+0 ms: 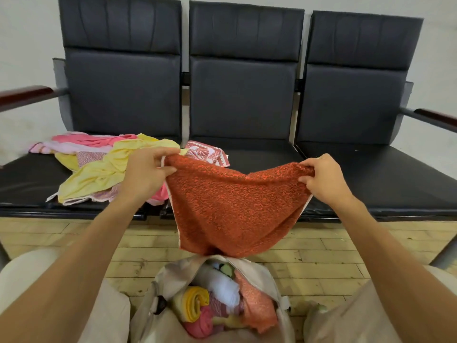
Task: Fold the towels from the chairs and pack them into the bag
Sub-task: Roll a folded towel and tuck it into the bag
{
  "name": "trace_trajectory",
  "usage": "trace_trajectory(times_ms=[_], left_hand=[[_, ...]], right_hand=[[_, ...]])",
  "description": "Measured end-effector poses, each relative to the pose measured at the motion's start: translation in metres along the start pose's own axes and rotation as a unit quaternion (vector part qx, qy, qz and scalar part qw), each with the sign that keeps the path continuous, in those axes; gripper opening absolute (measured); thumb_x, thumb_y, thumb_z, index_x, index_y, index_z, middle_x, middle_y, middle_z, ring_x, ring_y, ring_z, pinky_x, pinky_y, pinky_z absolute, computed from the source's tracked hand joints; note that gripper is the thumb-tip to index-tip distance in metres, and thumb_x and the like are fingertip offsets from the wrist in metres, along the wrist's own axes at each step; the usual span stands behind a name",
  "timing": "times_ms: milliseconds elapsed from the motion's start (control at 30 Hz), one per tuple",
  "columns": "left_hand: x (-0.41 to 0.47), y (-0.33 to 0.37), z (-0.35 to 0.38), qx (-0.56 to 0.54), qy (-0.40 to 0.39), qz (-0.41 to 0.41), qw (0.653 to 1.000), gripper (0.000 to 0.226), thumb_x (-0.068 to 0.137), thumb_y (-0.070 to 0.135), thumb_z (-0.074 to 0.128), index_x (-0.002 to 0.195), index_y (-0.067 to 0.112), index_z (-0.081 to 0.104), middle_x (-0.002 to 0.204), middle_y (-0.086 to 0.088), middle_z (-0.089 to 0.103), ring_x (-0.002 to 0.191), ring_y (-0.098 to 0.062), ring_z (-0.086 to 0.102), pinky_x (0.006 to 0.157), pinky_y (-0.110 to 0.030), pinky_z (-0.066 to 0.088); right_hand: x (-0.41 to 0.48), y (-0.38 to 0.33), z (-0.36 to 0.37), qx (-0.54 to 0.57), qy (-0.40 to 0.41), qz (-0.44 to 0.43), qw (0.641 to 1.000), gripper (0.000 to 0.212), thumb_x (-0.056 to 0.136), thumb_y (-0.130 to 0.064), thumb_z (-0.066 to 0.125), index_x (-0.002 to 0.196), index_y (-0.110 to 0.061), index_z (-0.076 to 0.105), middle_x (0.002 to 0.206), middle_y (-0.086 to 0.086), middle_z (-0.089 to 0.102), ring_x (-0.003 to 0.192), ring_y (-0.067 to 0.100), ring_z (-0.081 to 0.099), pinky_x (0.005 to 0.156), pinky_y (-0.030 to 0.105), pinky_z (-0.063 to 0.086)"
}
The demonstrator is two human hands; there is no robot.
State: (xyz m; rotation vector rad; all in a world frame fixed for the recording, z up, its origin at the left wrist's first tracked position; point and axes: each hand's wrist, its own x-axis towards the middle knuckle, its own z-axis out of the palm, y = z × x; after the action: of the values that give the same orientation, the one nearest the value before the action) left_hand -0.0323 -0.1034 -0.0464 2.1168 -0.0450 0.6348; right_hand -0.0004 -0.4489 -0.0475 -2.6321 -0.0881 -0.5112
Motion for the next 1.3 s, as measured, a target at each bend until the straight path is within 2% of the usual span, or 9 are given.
trace_trajectory(times_ms=[67,200,400,567,700,800,900,1100,1300], left_hand=[[-0.002,-0.004,0.004,0.121,0.017,0.031,0.992,0.029,0.083,-0.005,0.064,0.107,0.01,0.073,0.107,-0.004,0.07,0.099,-0.018,0.059,0.09,-0.024,0.041],[-0.001,-0.003,0.004,0.119,0.051,0.009,0.992,0.012,0.095,0.008,0.055,0.1,0.009,0.067,0.096,-0.001,0.061,0.09,-0.012,0.05,0.075,-0.02,0.032],[0.002,-0.004,-0.003,-0.16,0.036,-0.151,0.975,0.011,0.095,0.015,0.058,0.089,0.021,0.066,0.101,-0.004,0.066,0.09,-0.025,0.064,0.077,-0.045,0.056],[0.003,0.0,-0.01,-0.274,-0.011,-0.235,0.932,0.013,0.095,0.016,0.058,0.091,0.014,0.071,0.094,-0.003,0.068,0.093,-0.019,0.06,0.082,-0.037,0.052],[0.001,0.001,-0.019,-0.2,-0.099,-0.175,0.959,0.026,0.078,0.005,0.074,0.102,0.014,0.072,0.102,-0.004,0.071,0.095,-0.018,0.065,0.073,-0.024,0.052],[-0.002,-0.001,-0.014,0.03,-0.12,-0.066,0.99,0.035,0.076,-0.007,0.073,0.105,0.014,0.073,0.097,-0.002,0.07,0.09,-0.019,0.063,0.077,-0.024,0.046],[-0.005,-0.005,-0.002,0.169,-0.121,-0.005,0.978,0.025,0.091,-0.005,0.055,0.103,0.006,0.074,0.096,-0.009,0.067,0.088,-0.02,0.058,0.075,-0.025,0.037],[-0.002,-0.005,0.0,0.139,-0.053,0.009,0.989,0.024,0.098,0.012,0.046,0.091,0.0,0.065,0.102,-0.008,0.047,0.093,-0.019,0.046,0.088,-0.03,0.037],[-0.001,0.001,0.003,-0.018,-0.054,-0.134,0.989,0.035,0.1,0.032,0.032,0.098,0.014,0.062,0.097,-0.01,0.064,0.094,-0.03,0.06,0.094,-0.051,0.048]], right_hand=[[0.002,0.003,0.001,-0.003,0.006,0.001,1.0,0.019,0.093,-0.011,0.062,0.11,-0.008,0.07,0.112,0.015,0.052,0.108,0.031,0.053,0.087,0.028,0.035],[0.003,0.008,-0.002,0.027,0.022,0.003,0.999,0.016,0.099,-0.023,0.053,0.102,-0.016,0.066,0.096,0.006,0.06,0.091,0.023,0.057,0.076,0.032,0.04],[0.004,0.008,-0.006,0.257,0.097,0.087,0.958,0.01,0.088,-0.025,0.07,0.095,-0.017,0.067,0.099,-0.004,0.064,0.099,0.015,0.059,0.083,0.029,0.045],[0.003,0.008,-0.011,0.389,0.044,0.134,0.91,0.004,0.084,-0.024,0.075,0.083,-0.021,0.073,0.094,0.0,0.069,0.108,0.022,0.062,0.101,0.046,0.048],[0.003,0.009,-0.017,0.35,-0.018,0.089,0.932,0.031,0.069,-0.02,0.085,0.099,-0.018,0.075,0.101,0.002,0.07,0.101,0.017,0.064,0.087,0.029,0.051],[0.001,0.005,-0.017,0.168,-0.08,0.03,0.982,0.053,0.063,-0.015,0.09,0.112,-0.014,0.071,0.103,-0.001,0.065,0.097,0.013,0.061,0.084,0.022,0.045],[0.0,0.004,-0.007,0.018,-0.023,-0.041,0.999,0.028,0.077,-0.011,0.08,0.104,-0.009,0.074,0.086,-0.004,0.055,0.09,0.009,0.05,0.087,0.026,0.042],[0.003,0.012,0.0,-0.033,-0.033,-0.071,0.996,0.018,0.094,-0.015,0.061,0.108,-0.008,0.07,0.135,0.011,0.043,0.128,0.027,0.036,0.105,0.032,0.031],[-0.006,-0.001,-0.005,0.156,-0.177,-0.046,0.971,0.018,0.102,-0.018,0.048,0.091,-0.024,0.061,0.093,-0.004,0.063,0.094,0.016,0.061,0.088,0.035,0.048]])
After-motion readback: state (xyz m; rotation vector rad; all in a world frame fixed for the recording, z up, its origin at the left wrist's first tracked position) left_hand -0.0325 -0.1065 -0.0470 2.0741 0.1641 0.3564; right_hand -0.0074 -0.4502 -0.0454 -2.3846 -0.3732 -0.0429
